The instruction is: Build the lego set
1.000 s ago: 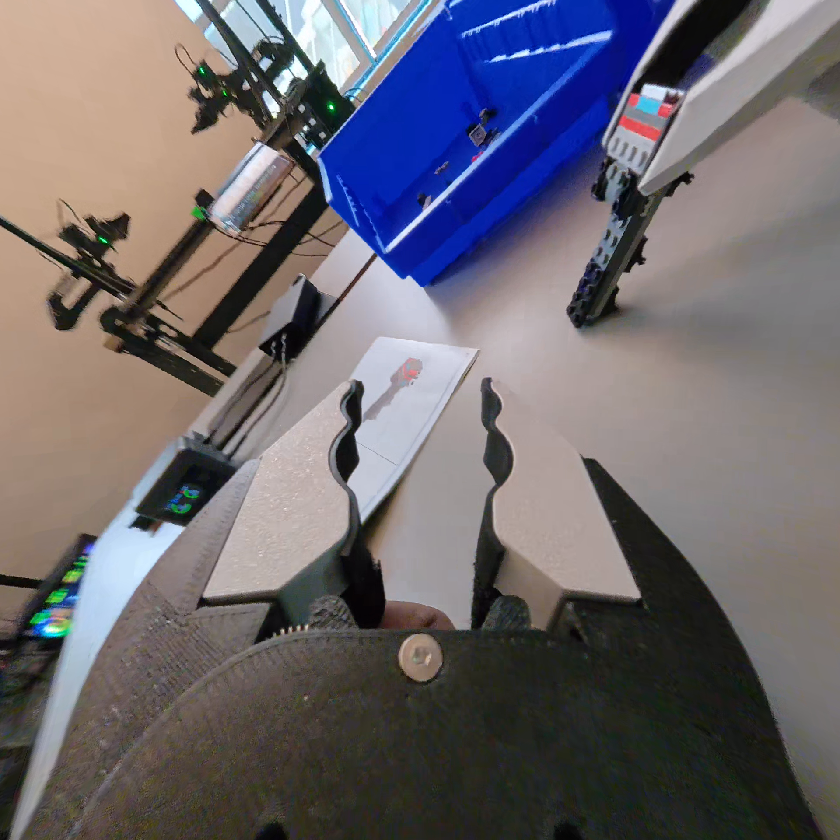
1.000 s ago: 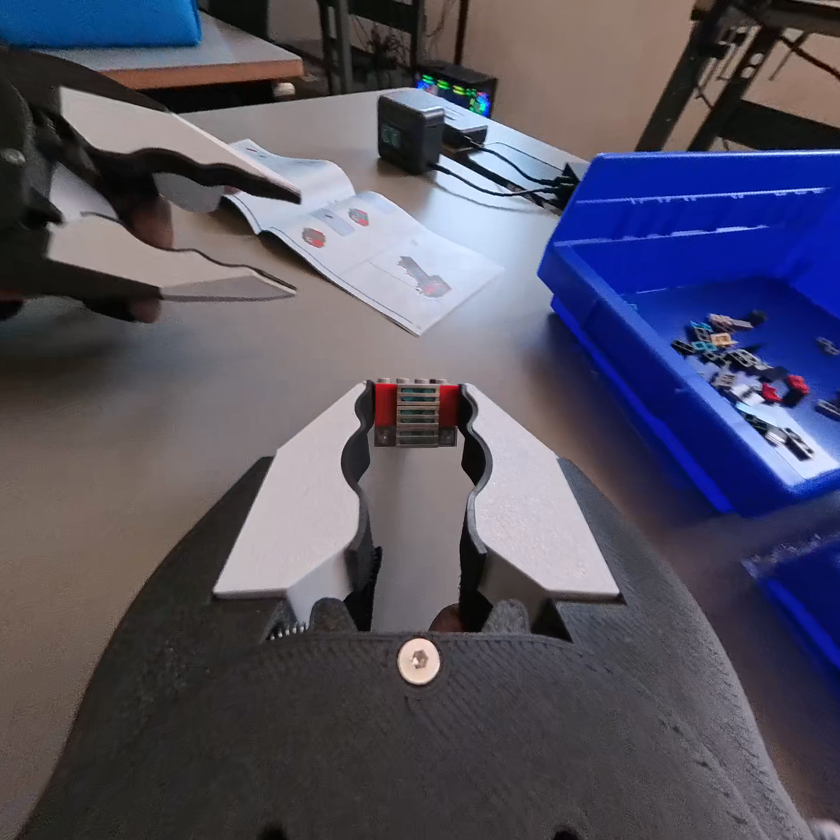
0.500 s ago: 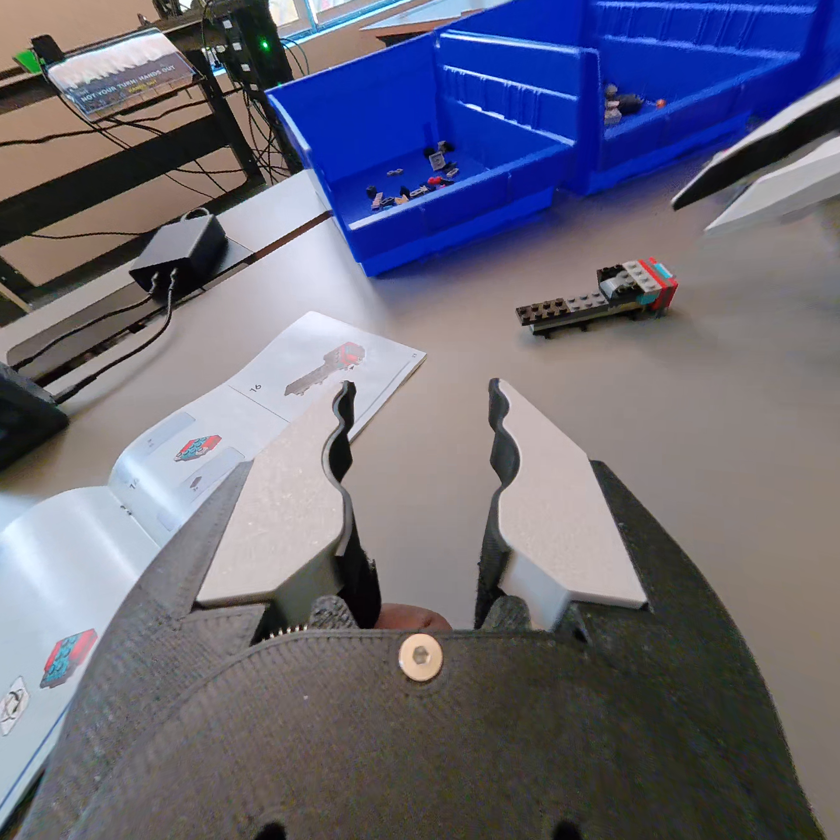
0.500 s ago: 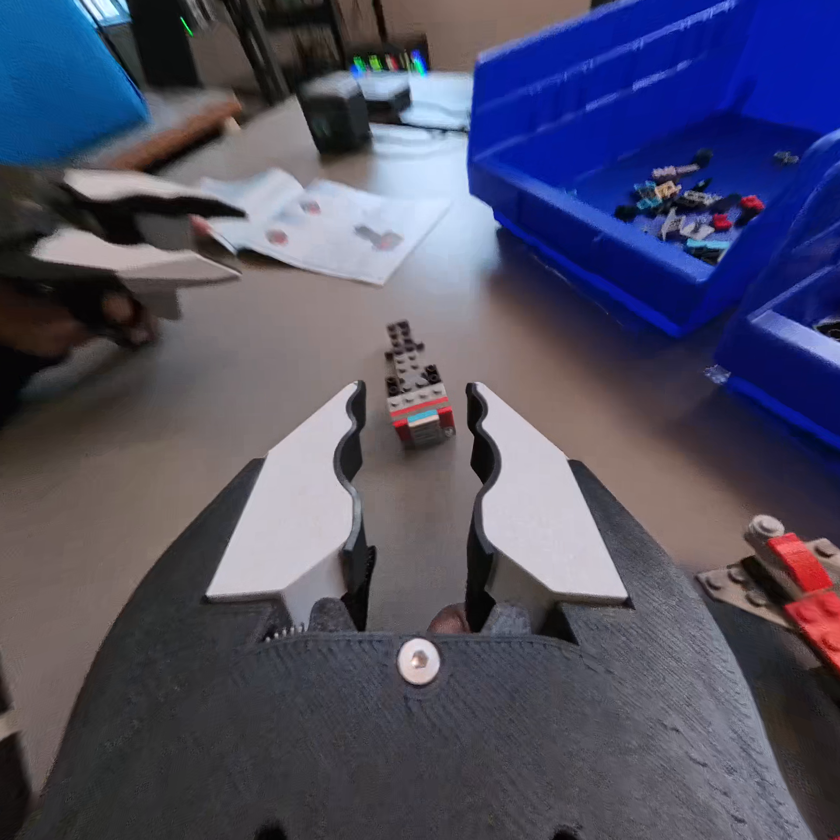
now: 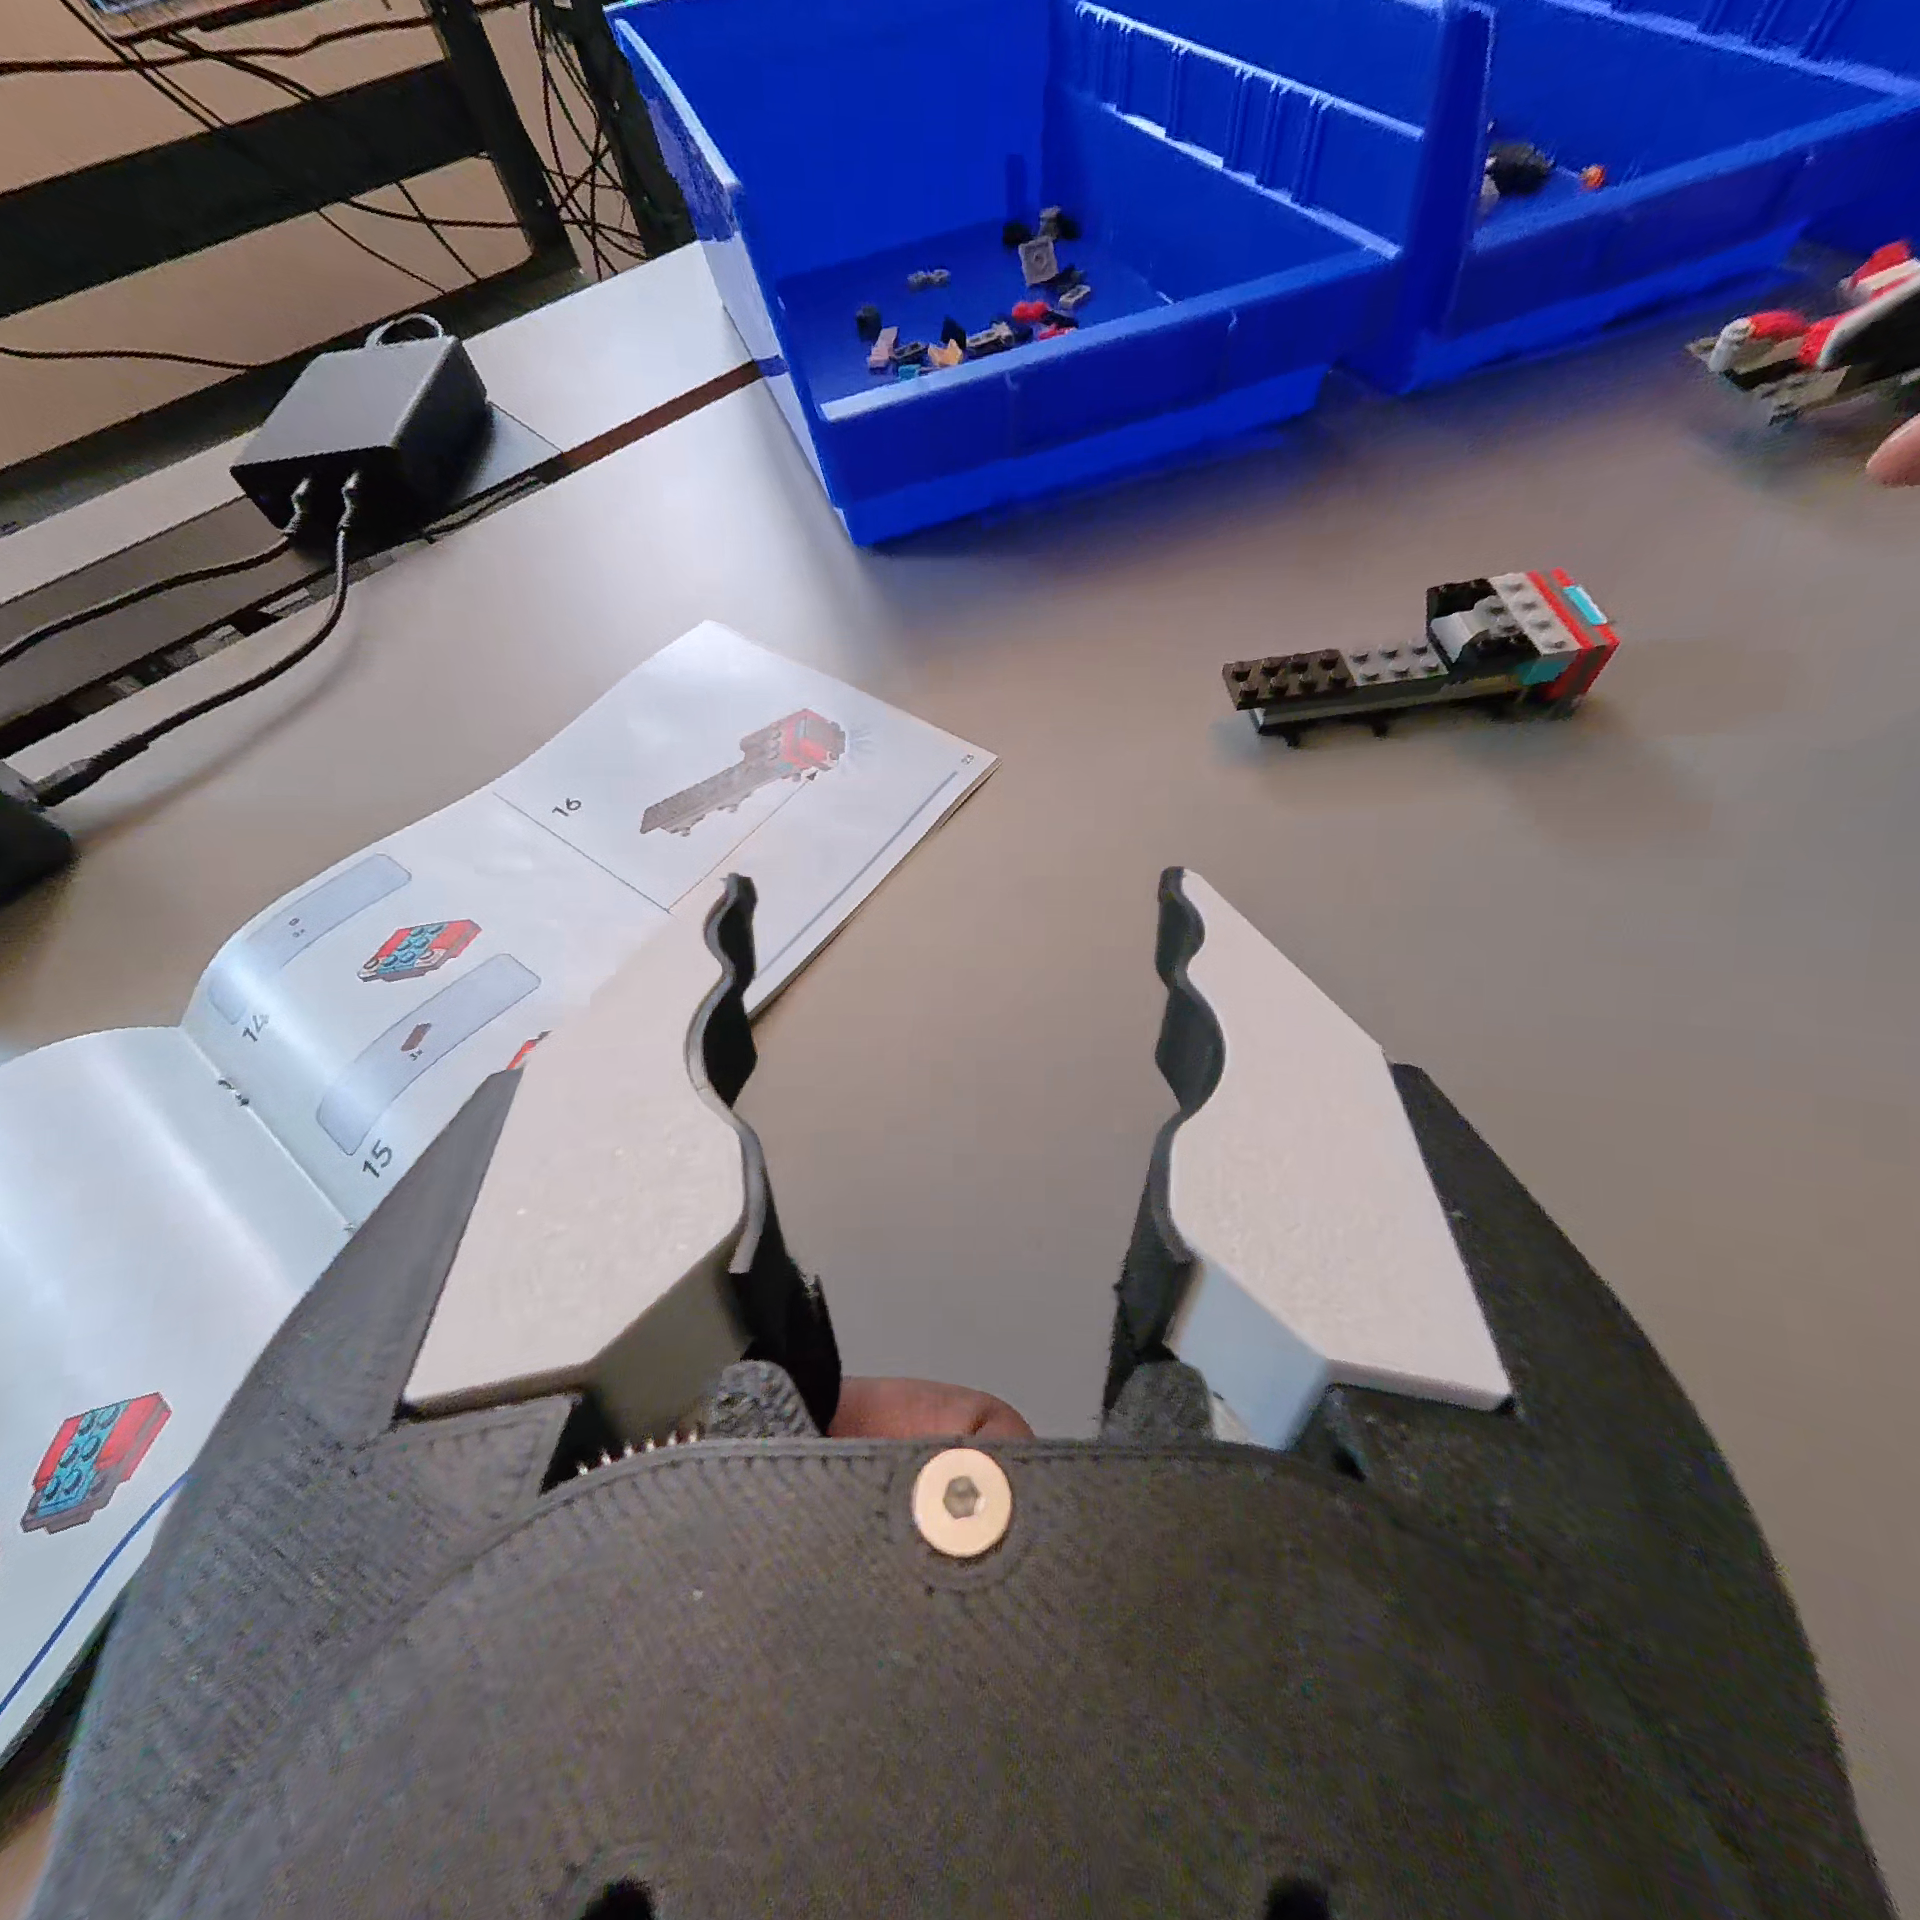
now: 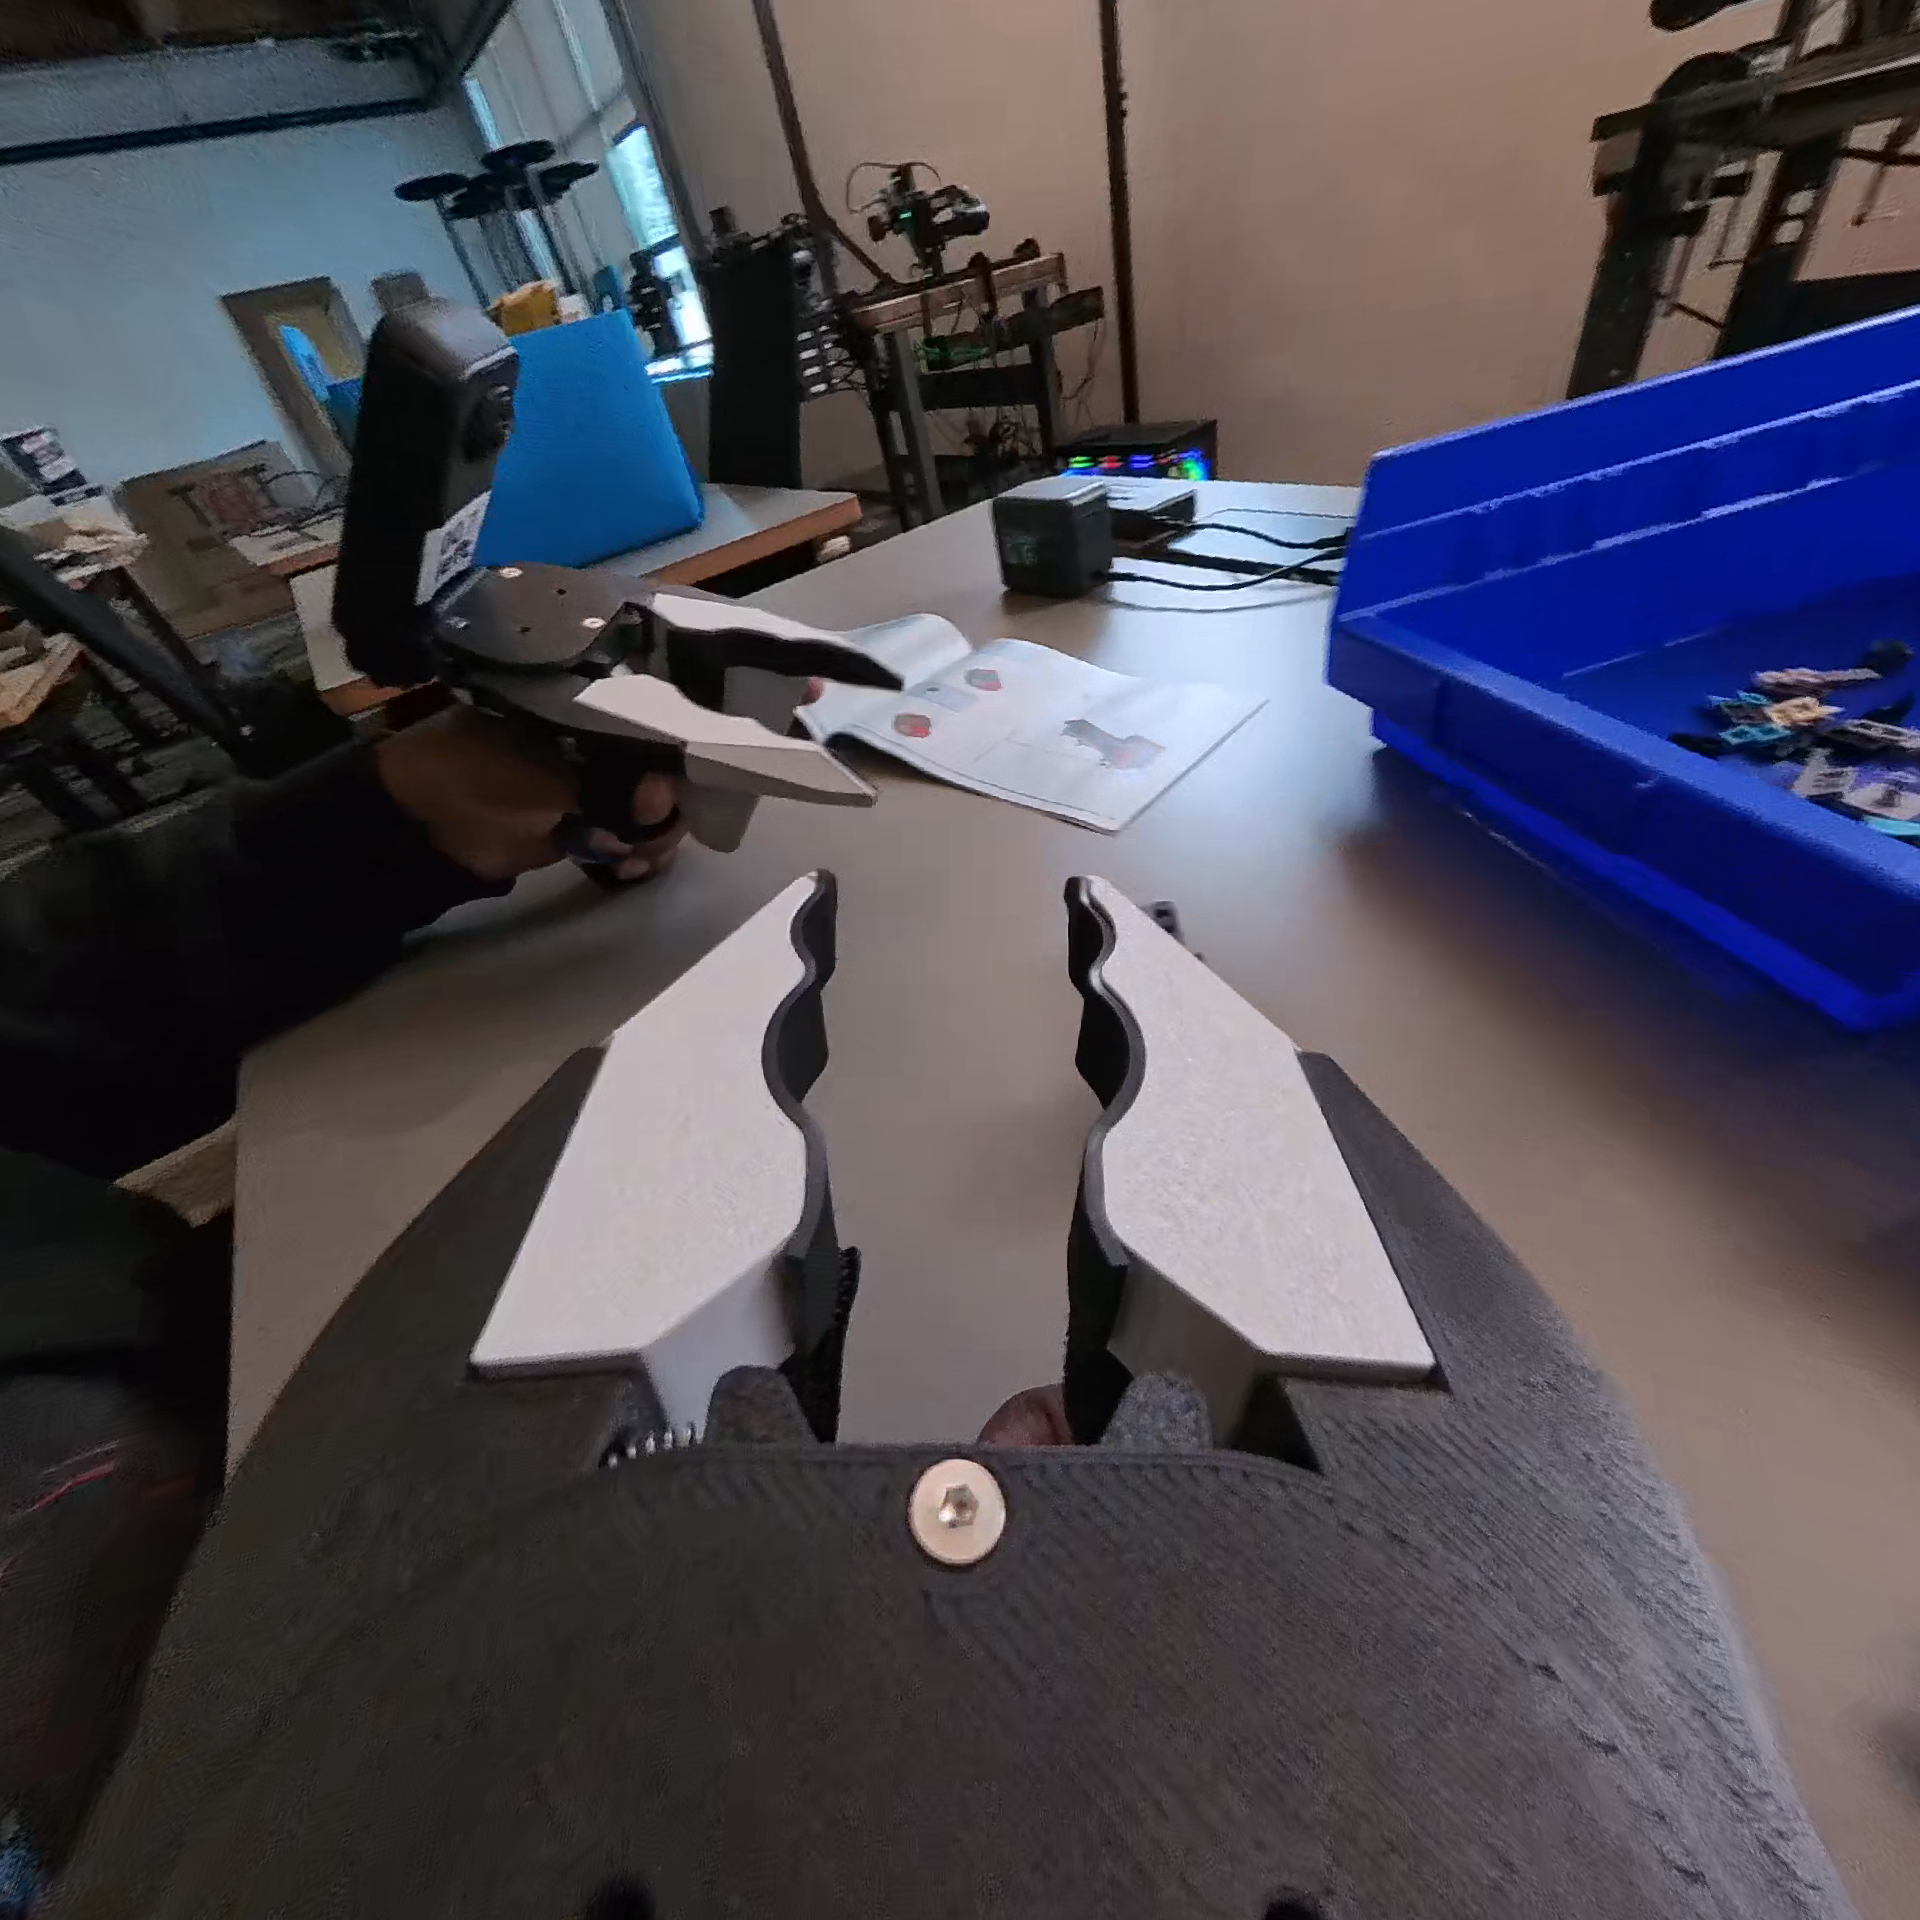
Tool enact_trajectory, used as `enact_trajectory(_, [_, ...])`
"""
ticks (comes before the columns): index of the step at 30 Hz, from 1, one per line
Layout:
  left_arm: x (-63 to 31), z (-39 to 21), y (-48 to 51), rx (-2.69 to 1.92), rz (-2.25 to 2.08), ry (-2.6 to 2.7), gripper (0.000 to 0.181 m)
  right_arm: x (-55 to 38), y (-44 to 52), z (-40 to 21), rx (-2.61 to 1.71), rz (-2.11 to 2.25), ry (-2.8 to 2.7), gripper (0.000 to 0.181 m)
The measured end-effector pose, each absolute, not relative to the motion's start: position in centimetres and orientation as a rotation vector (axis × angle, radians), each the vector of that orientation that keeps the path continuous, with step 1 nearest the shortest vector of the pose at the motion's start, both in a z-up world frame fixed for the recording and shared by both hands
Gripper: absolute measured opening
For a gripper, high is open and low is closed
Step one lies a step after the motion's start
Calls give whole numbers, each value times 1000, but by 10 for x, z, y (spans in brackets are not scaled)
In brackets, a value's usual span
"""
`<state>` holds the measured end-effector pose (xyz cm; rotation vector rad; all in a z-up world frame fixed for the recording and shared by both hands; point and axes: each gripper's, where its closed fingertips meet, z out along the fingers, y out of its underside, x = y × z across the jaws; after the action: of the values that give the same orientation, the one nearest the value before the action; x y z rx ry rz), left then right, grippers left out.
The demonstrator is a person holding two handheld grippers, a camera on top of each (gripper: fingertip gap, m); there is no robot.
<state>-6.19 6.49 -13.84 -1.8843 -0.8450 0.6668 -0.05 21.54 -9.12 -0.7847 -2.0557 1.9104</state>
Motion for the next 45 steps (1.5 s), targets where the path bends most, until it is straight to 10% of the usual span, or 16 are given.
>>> enact_trajectory(18, [-199, -84, 58, -1804, 428, -878, 95, 37, -4, -38, -205, 2595, -2174, 38])
enact_trajectory(45, [-212, -162, 76, -2180, 448, -842, 85, 33, 7, -48, -215, 2751, -2171, 35])
